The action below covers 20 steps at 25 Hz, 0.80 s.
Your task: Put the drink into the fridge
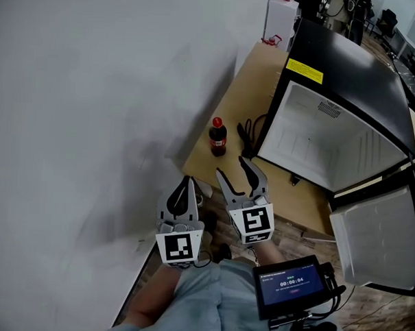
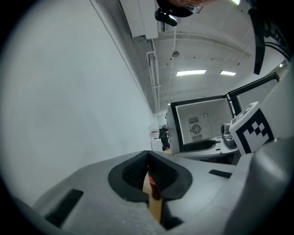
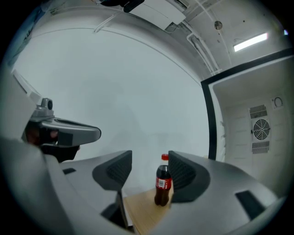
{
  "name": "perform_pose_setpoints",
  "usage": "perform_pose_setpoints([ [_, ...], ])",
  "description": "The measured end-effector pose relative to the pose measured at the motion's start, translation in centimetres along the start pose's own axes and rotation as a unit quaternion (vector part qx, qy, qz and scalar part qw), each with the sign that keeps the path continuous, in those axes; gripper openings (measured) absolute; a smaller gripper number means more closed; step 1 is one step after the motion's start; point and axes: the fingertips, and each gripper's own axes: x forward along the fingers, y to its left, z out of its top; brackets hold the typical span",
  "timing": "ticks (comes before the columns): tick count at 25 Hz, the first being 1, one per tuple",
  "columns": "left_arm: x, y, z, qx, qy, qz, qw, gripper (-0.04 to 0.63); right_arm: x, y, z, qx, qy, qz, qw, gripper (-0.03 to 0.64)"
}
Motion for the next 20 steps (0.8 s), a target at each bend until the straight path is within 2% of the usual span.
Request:
perform_pose_setpoints([
  [8,5.8,1.8,-2.4,-0.019,0.015,-0.025,0.9994,0.009,5.3,-1.9,-3.0,0.009,0.022,-0.012,1.0,0.27],
  [14,10.0,2.7,-6.9,-0.031,0.046,-0.041,0.9976,0.009,9.1,-3.5,-7.8,0.021,0.054,-0.021,0.998,0.311],
  [20,9.9,4.2,-10.9,-0.054,0.052,-0.033,0.9966,0.009,11.1,-2.2,-11.0,0.002,0.069,-0.015,0.998,0.333],
])
